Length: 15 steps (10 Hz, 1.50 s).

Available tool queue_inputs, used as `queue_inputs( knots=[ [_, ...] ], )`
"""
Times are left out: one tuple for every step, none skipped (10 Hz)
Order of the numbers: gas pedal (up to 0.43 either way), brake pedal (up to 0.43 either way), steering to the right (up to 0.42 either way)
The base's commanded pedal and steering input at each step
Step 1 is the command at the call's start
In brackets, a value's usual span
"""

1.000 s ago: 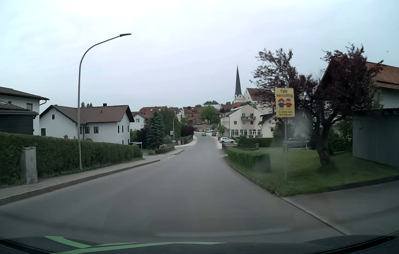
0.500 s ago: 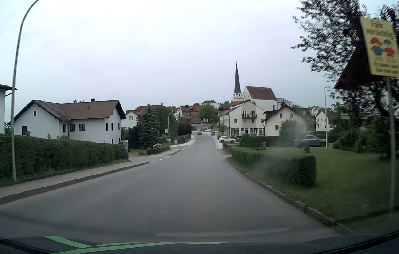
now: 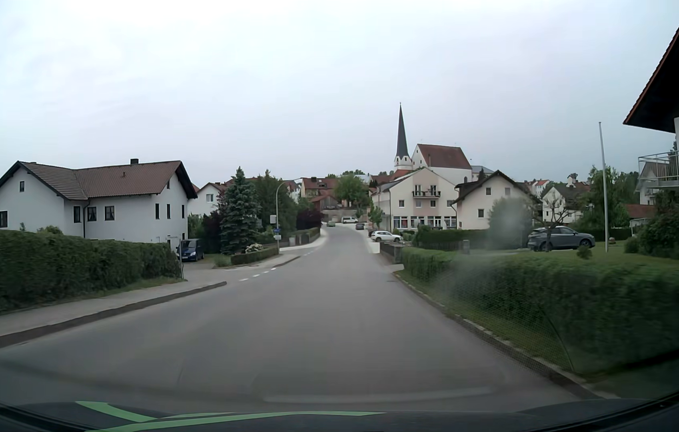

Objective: Follow the waypoints while adhering to traffic rules and regulations

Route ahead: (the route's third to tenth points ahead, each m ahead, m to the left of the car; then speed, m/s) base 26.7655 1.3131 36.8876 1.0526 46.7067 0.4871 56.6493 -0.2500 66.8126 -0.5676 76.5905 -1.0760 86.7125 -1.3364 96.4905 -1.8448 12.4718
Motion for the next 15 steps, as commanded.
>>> queue_inputs(
  knots=[
    [0.0, 0.03, 0.008],
    [0.0, 0.03, 0.009],
    [0.0, 0.012, 0.008],
    [0.0, 0.0, 0.008],
    [0.0, 0.0, 0.008],
    [0.0, 0.0, 0.008],
    [0.0, 0.0, 0.008],
    [0.0, 0.0, 0.008],
    [0.0, 0.0, 0.008],
    [0.0, 0.0, 0.009],
    [0.0, 0.0, 0.01],
    [0.0, 0.0, 0.01],
    [0.0, 0.0, 0.01],
    [0.0, 0.0, 0.01],
    [0.0, 0.0, 0.009]
  ],
)
